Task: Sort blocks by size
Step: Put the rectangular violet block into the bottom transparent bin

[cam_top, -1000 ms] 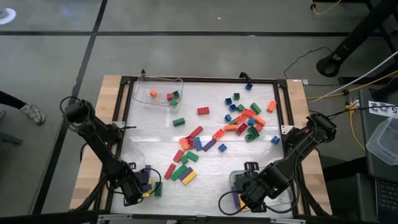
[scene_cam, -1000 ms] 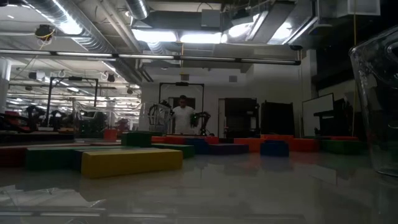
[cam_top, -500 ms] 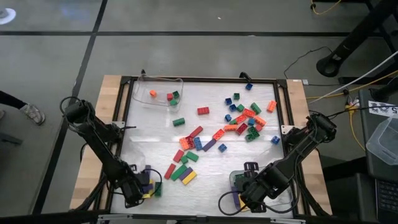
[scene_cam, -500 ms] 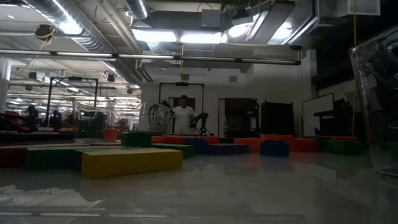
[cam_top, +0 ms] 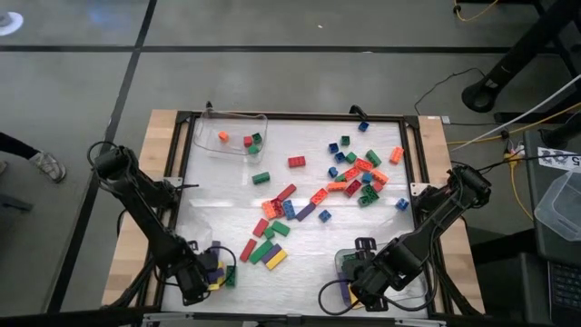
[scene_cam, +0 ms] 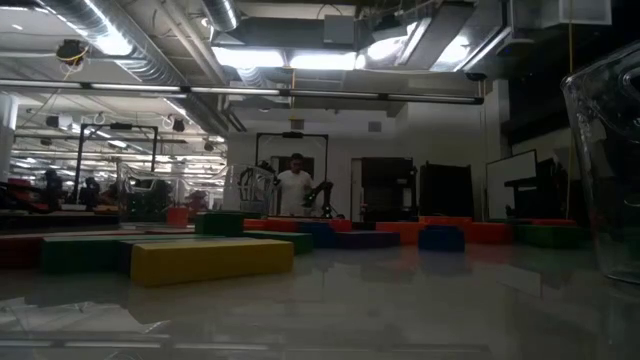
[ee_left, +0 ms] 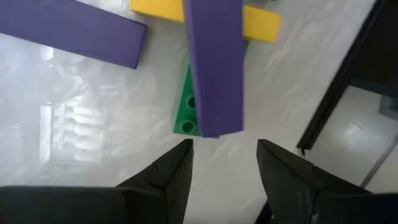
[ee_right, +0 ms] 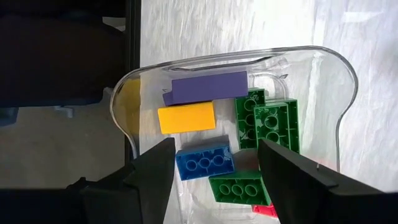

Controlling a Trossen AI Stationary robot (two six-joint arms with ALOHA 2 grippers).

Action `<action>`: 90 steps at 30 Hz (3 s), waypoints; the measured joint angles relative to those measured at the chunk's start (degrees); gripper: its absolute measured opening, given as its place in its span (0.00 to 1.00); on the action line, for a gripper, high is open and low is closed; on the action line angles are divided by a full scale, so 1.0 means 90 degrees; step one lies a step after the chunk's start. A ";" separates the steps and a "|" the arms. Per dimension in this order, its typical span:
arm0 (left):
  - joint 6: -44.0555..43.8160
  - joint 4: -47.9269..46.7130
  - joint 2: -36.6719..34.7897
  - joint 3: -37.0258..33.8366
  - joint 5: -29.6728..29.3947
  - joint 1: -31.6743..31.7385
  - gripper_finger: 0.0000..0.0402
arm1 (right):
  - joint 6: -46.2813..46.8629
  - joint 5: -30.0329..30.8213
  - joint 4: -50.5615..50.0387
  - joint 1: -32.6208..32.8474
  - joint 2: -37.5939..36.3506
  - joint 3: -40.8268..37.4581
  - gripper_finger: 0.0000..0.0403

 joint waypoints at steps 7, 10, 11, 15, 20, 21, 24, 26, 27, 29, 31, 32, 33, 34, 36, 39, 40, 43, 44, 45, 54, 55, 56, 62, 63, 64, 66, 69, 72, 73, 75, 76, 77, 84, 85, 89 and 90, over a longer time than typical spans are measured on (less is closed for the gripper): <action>-0.0162 -0.0195 -0.0001 0.0095 -0.0447 0.0002 0.41 | 0.0000 0.0015 0.0020 0.0000 0.0000 0.0000 0.57; -0.0194 -0.0173 -0.0001 0.0095 -0.0551 0.0038 0.41 | 0.0000 0.0015 0.0056 0.0000 0.0000 0.0000 0.57; -0.0194 -0.0150 -0.0001 0.0095 -0.0565 0.0052 0.41 | 0.0000 0.0015 0.0063 0.0000 0.0000 0.0000 0.57; -0.0192 -0.0136 -0.0001 0.0095 -0.0583 0.0158 0.41 | 0.0000 0.0035 0.0077 0.0000 0.0000 0.0000 0.57; -0.0050 -0.0130 -0.0001 0.0095 -0.0860 0.0240 0.41 | -0.0002 0.0189 0.0074 0.0000 0.0000 0.0000 0.57; -0.0029 -0.0123 -0.0001 0.0095 -0.0907 0.0252 0.41 | -0.0002 0.0211 0.0074 0.0000 0.0000 0.0000 0.57; -0.0027 -0.0081 -0.0001 0.0095 -0.1005 0.0288 0.41 | -0.0002 0.0257 0.0074 0.0000 0.0000 0.0000 0.57; -0.0024 -0.0036 -0.0001 0.0095 -0.1110 0.0294 0.41 | -0.0002 0.0257 0.0074 0.0000 0.0000 0.0000 0.57; -0.0025 0.0025 -0.0001 0.0092 -0.1179 0.0294 0.41 | -0.0002 0.0258 0.0074 0.0000 0.0000 0.0000 0.57; -0.0022 0.0217 -0.0001 0.0053 -0.1303 0.0294 0.41 | -0.0002 0.0260 0.0074 0.0000 0.0000 0.0000 0.57; 0.0038 0.0195 -0.0001 0.0041 -0.1351 0.0294 0.41 | -0.0002 0.0260 0.0074 0.0000 0.0000 0.0000 0.57; 0.0083 0.0189 -0.0001 0.0041 -0.1374 0.0294 0.41 | -0.0002 0.0261 0.0074 0.0000 0.0000 0.0000 0.57; 0.0136 0.0199 -0.0001 0.0041 -0.1417 0.0291 0.41 | -0.0005 0.0262 0.0074 0.0000 0.0000 0.0000 0.57; 0.0143 0.0204 -0.0001 0.0041 -0.1472 0.0289 0.41 | -0.0005 0.0262 0.0072 0.0000 0.0000 0.0000 0.57; 0.0147 0.0214 0.0021 0.0041 -0.1557 0.0293 0.41 | -0.0006 0.0264 0.0072 0.0000 0.0000 0.0000 0.57; 0.0165 0.0248 0.0165 0.0040 -0.1563 0.0294 0.41 | -0.0007 0.0265 0.0072 0.0000 0.0000 0.0000 0.57; 0.0187 0.0273 0.0225 0.0036 -0.1559 0.0294 0.41 | -0.0007 0.0267 0.0074 0.0000 0.0000 0.0000 0.57; 0.0409 0.0470 0.0389 0.0034 -0.1520 0.0294 0.41 | -0.0007 0.0267 0.0074 0.0000 0.0000 0.0000 0.57; 0.0502 0.0490 0.0427 0.0034 -0.1518 0.0294 0.41 | -0.0007 0.0267 0.0072 0.0000 0.0000 0.0000 0.57; 0.0522 0.0477 0.0475 0.0034 -0.1518 0.0294 0.41 | -0.0007 0.0268 0.0074 0.0000 0.0000 0.0000 0.57; 0.0469 0.0400 0.0623 0.0041 -0.1511 0.0313 0.41 | -0.0011 0.0317 0.0084 0.0000 0.0000 0.0000 0.57; 0.0450 0.0400 0.0623 0.0041 -0.1513 0.0313 0.41 | -0.0016 0.0398 0.0094 0.0000 0.0000 0.0000 0.57; 0.0413 0.0397 0.0623 0.0041 -0.1513 0.0313 0.41 | -0.0015 0.0517 0.0096 0.0000 0.0000 0.0000 0.57; 0.0406 0.0356 0.0574 0.0038 -0.1511 0.0442 0.27 | -0.0501 0.1828 0.0101 -0.0050 0.0000 0.0000 0.57; 0.0447 0.0345 0.0547 0.0034 -0.1511 0.0480 0.24 | -0.0634 0.2013 0.0116 -0.0068 0.0000 0.0000 0.57; 0.0517 0.0332 0.0519 0.0030 -0.1511 0.0520 0.22 | -0.0811 0.2179 0.0163 -0.0123 0.0000 -0.0002 0.57; 0.0675 0.0318 0.0451 0.0024 -0.1513 0.0614 0.21 | -0.1224 0.2358 0.0378 -0.0241 0.0000 -0.0002 0.57; 0.0911 0.0325 0.0321 0.0024 -0.1547 0.0791 0.21 | -0.1918 0.2342 0.0897 -0.0499 0.0000 -0.0002 0.57; 0.1306 0.0299 0.0109 0.0024 -0.1774 0.0999 0.21 | -0.2707 0.2141 0.1444 -0.0784 0.0000 -0.0002 0.57; 0.1474 0.0272 0.0021 0.0024 -0.1928 0.1076 0.21 | -0.2953 0.2081 0.1601 -0.0874 0.0000 -0.0002 0.57; 0.1835 0.0137 -0.0193 0.0024 -0.2336 0.1237 0.21 | -0.3381 0.1948 0.1842 -0.1069 0.0001 -0.0002 0.57; 0.2033 -0.0001 -0.0320 0.0024 -0.2597 0.1323 0.21 | -0.3571 0.1868 0.1944 -0.1164 0.0000 -0.0002 0.57; 0.2231 -0.0137 -0.0465 0.0024 -0.2857 0.1425 0.21 | -0.3739 0.1784 0.2013 -0.1266 0.0002 -0.0002 0.57; 0.3540 -0.0869 -0.1550 0.0024 -0.4526 0.2247 0.22 | -0.4155 0.0958 0.2232 -0.1875 0.0005 -0.0005 0.57; 0.3718 -0.0816 -0.1672 0.0024 -0.4618 0.2378 0.22 | -0.4156 0.0810 0.2207 -0.1925 0.0005 -0.0005 0.57; 0.4047 -0.0107 -0.1876 0.0027 -0.4699 0.2883 0.23 | -0.4158 0.0528 0.2056 -0.2002 0.0005 -0.0005 0.57; 0.4180 0.0163 -0.1859 0.0027 -0.4685 0.2979 0.23 | -0.4155 0.0529 0.2025 -0.2004 0.0005 -0.0005 0.57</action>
